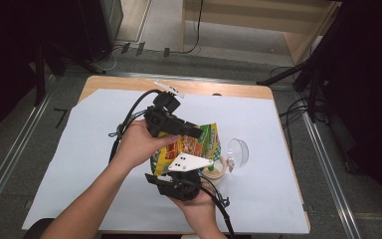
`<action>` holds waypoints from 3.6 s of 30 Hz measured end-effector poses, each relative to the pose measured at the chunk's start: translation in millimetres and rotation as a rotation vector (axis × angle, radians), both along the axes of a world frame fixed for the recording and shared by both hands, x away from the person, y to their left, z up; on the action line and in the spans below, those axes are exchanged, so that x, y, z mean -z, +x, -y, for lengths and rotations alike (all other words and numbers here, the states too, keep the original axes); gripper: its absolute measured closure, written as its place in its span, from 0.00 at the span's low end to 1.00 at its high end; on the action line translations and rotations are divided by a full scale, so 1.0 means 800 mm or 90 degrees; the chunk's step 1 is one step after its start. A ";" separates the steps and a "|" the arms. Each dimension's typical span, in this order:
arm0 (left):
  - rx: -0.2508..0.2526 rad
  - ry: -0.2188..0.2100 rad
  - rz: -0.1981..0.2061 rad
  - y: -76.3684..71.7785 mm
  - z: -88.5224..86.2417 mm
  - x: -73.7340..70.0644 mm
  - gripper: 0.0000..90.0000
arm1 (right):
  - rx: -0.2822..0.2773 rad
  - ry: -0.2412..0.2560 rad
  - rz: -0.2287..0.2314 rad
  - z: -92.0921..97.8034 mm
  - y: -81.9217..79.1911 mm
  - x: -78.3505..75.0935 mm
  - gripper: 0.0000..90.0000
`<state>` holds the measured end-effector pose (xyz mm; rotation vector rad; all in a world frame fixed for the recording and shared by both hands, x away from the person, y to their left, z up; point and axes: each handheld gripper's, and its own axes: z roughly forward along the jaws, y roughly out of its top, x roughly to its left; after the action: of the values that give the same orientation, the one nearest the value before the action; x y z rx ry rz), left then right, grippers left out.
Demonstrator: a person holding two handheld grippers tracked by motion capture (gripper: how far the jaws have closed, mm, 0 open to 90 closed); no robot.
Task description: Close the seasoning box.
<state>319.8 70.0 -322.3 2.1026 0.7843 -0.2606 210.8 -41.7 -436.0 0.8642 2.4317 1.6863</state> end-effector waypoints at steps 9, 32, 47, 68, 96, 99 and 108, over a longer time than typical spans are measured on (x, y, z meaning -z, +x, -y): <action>-0.002 0.001 0.006 -0.003 0.001 -0.002 0.82 | 0.003 0.001 0.004 0.000 0.000 0.000 0.77; -0.004 0.003 -0.013 0.005 -0.003 0.005 0.82 | -0.001 0.000 0.000 -0.001 -0.003 -0.001 0.77; -0.003 0.003 -0.001 0.000 0.001 0.001 0.82 | 0.002 -0.002 0.009 0.000 -0.004 0.000 0.78; -0.003 -0.002 0.004 -0.001 -0.001 -0.001 0.82 | 0.002 -0.002 0.015 -0.001 -0.003 -0.001 0.78; -0.003 -0.001 0.004 -0.001 -0.001 -0.001 0.82 | 0.002 -0.002 0.013 -0.001 -0.003 -0.002 0.78; -0.003 0.001 0.004 -0.001 -0.001 -0.001 0.82 | 0.002 -0.001 0.012 -0.001 -0.003 -0.002 0.78; -0.002 0.004 0.001 -0.001 0.000 0.000 0.82 | 0.003 0.000 0.010 -0.001 -0.004 -0.002 0.78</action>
<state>319.0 70.0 -321.9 2.1069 0.7880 -0.2547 207.5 -40.7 -434.7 0.8517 2.4181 1.6853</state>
